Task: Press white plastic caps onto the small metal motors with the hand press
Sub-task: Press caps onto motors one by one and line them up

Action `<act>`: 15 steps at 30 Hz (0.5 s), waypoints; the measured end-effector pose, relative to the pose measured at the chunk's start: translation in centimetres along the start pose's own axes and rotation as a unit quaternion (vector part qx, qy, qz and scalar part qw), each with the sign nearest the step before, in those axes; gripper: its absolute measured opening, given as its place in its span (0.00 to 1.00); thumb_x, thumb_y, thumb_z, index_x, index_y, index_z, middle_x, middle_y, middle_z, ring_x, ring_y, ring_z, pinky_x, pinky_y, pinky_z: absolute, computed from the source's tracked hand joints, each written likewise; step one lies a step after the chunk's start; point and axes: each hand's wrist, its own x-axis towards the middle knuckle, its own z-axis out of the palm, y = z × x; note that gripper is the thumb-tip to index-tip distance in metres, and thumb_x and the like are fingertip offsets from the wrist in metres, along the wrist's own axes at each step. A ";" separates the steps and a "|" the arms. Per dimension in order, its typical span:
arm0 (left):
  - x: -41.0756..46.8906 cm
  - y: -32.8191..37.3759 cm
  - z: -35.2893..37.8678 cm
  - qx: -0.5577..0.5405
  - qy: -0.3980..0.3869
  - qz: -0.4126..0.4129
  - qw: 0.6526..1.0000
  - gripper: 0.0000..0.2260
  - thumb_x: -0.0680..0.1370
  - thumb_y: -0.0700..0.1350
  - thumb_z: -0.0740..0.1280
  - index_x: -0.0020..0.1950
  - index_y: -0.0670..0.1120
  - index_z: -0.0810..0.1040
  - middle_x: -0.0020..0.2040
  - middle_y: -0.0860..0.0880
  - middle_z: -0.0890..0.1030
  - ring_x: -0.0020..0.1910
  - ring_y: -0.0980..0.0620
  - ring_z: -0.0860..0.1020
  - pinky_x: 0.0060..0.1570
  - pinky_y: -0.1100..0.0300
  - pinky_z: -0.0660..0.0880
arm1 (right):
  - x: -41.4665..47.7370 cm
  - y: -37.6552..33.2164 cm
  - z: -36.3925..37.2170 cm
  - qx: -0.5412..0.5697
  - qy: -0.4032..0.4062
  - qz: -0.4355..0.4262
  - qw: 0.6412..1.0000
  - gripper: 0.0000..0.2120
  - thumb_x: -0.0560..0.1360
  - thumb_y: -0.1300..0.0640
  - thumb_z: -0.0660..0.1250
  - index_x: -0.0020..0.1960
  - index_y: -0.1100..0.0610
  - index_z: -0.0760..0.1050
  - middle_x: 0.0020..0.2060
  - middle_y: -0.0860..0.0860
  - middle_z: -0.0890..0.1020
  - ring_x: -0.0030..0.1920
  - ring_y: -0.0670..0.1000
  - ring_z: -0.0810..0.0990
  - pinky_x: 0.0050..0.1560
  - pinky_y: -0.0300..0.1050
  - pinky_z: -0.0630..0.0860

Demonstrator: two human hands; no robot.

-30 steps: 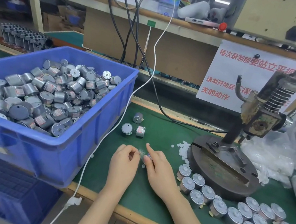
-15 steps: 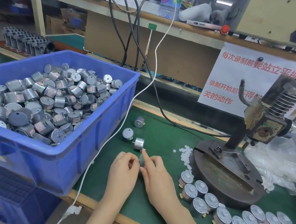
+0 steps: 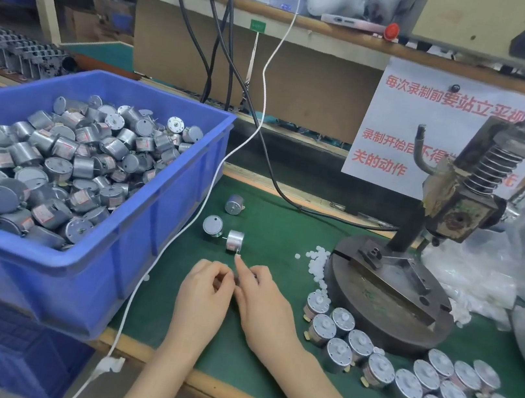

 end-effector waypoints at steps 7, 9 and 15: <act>0.1 -0.1 0.0 -0.016 -0.015 0.003 1.000 0.10 0.75 0.37 0.65 0.38 0.52 0.76 0.41 0.52 0.77 0.38 0.58 0.75 0.39 0.75 0.67 | -0.3 0.3 -0.9 0.167 0.078 0.057 0.981 0.18 0.81 0.51 0.53 0.71 0.45 0.63 0.52 0.46 0.69 0.49 0.46 0.73 0.47 0.42 0.69; -0.1 0.1 0.1 -0.017 -0.067 0.017 0.997 0.11 0.74 0.37 0.66 0.43 0.55 0.75 0.42 0.55 0.76 0.38 0.60 0.74 0.40 0.73 0.68 | -0.4 0.4 -1.0 0.231 0.113 0.078 0.963 0.15 0.81 0.54 0.54 0.66 0.48 0.68 0.52 0.45 0.71 0.47 0.44 0.73 0.49 0.38 0.68; -0.7 0.7 0.7 0.066 -0.111 0.106 0.986 0.12 0.69 0.53 0.70 0.48 0.61 0.68 0.40 0.63 0.74 0.43 0.63 0.72 0.43 0.69 0.67 | -0.8 0.3 -1.5 0.313 0.136 0.107 0.934 0.11 0.81 0.56 0.54 0.60 0.48 0.70 0.52 0.46 0.73 0.53 0.47 0.75 0.56 0.39 0.70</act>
